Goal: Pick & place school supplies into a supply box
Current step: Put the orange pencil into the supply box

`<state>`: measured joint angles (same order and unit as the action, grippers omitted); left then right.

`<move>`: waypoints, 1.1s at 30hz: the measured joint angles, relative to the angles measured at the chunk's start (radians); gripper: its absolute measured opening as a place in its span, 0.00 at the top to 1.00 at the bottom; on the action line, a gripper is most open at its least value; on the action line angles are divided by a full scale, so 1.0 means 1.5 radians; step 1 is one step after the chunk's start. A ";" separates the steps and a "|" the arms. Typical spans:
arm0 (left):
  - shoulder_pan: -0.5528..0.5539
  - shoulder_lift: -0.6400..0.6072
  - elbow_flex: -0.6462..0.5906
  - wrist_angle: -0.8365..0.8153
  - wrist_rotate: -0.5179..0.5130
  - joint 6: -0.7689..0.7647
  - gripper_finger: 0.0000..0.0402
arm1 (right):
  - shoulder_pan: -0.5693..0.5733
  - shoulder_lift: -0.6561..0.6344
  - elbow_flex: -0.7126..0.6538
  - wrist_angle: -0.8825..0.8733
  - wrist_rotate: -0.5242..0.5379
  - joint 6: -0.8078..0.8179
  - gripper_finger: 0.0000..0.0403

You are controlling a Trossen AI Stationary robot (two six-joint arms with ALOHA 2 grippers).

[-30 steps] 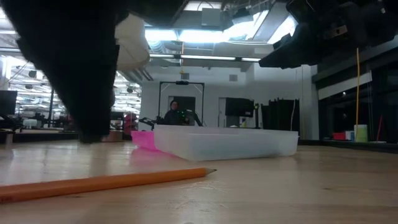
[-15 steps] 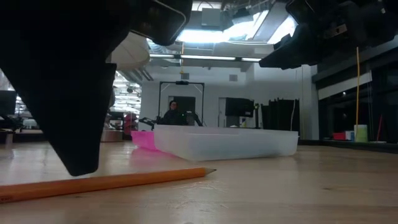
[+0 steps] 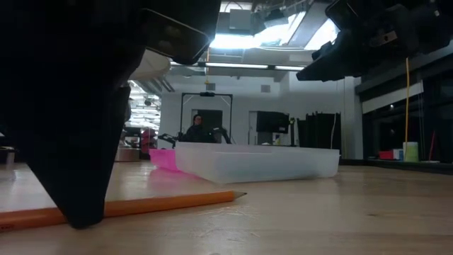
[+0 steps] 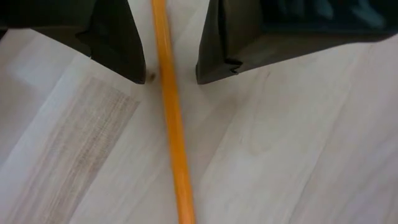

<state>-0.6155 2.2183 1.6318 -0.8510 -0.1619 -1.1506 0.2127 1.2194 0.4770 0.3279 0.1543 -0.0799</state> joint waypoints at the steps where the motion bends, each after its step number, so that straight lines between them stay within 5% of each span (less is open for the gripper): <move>1: 0.000 0.000 0.000 -0.001 0.002 0.008 0.65 | 0.000 0.000 0.000 0.000 0.000 0.000 0.91; 21: -0.007 0.001 -0.002 -0.017 0.003 0.059 0.95 | 0.000 0.000 0.000 0.000 0.000 0.001 0.91; 33: -0.015 -0.018 -0.002 -0.016 -0.041 0.094 0.98 | 0.000 0.000 0.000 0.001 0.000 0.001 0.91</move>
<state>-0.6376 2.1911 1.6291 -0.8749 -0.2235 -1.0089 0.2127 1.2194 0.4770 0.3290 0.1543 -0.0784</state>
